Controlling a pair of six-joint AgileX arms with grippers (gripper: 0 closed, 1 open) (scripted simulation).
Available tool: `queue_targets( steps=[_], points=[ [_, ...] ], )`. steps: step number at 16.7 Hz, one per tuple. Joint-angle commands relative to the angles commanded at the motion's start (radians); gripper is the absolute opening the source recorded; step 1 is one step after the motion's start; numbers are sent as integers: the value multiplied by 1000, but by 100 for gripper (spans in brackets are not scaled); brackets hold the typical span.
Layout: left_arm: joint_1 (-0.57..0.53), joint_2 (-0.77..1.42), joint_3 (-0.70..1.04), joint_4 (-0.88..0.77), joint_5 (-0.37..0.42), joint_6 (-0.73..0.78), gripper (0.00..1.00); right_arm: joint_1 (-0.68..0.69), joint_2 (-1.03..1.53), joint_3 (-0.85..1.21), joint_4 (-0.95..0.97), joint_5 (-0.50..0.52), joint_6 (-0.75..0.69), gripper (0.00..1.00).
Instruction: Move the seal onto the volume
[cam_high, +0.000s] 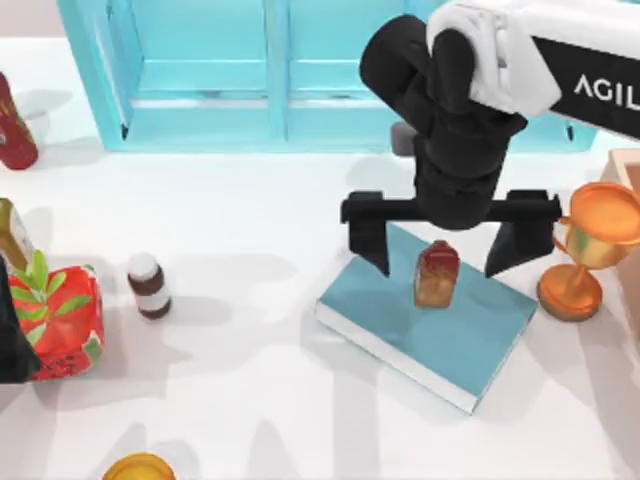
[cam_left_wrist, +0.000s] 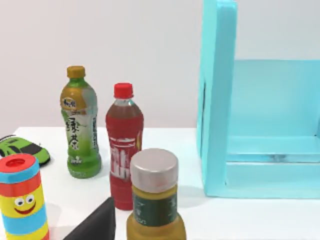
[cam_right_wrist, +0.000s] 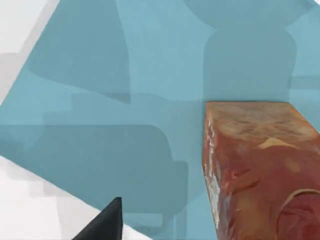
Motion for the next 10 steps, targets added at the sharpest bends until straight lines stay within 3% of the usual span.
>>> queue_targets(
  steps=[10],
  points=[
    [0, 0, 0, 0, 0, 0, 100, -3, -10, 104, -114, 0, -1, 100]
  ],
)
